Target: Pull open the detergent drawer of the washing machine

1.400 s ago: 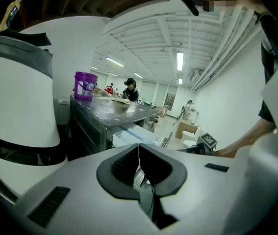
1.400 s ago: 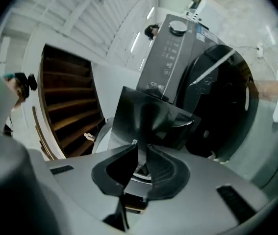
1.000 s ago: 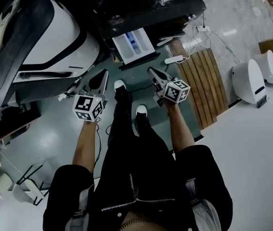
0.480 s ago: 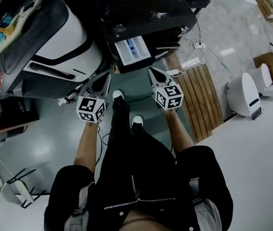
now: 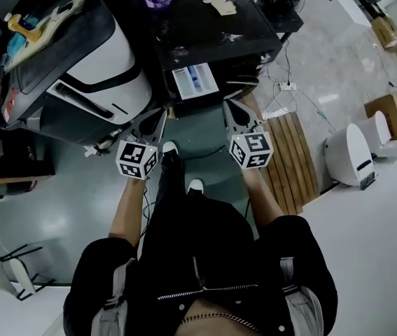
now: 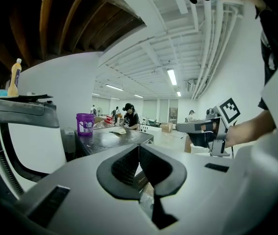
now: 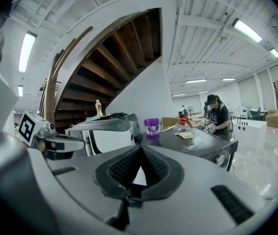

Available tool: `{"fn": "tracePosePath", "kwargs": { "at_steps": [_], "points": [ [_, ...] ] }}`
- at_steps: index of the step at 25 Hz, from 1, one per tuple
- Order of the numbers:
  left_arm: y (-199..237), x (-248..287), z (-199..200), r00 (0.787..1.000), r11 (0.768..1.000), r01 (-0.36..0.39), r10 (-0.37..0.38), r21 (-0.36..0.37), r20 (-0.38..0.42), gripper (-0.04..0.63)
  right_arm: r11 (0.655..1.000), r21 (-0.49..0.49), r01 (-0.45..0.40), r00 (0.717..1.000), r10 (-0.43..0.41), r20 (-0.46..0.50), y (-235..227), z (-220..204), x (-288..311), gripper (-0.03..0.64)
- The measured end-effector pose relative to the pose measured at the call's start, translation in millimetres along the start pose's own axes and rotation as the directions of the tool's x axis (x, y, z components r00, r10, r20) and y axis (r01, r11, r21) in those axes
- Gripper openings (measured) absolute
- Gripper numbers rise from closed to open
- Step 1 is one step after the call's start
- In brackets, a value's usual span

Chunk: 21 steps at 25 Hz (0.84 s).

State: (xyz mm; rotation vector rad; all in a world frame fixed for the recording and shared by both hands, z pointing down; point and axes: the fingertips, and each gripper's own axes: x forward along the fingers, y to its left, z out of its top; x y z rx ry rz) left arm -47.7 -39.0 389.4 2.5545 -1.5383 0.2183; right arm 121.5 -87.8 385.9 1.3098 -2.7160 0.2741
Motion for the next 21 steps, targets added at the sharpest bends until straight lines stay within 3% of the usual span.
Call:
{"fn": "tracePosePath", "kwargs": {
  "at_steps": [6, 21],
  "points": [
    [-5, -4, 21, 0.999, 1.0, -0.01, 0.008, 0.026, 0.045, 0.021, 0.999, -0.033, 0.008, 0.999, -0.007, 0.036, -1, 20, -11, 0.003],
    [-10, -14, 16, 0.999, 1.0, -0.018, 0.017, 0.017, 0.033, 0.021, 0.999, -0.048, -0.016, 1.0, 0.017, 0.011, 18, 8, -15, 0.003]
  ]
}}
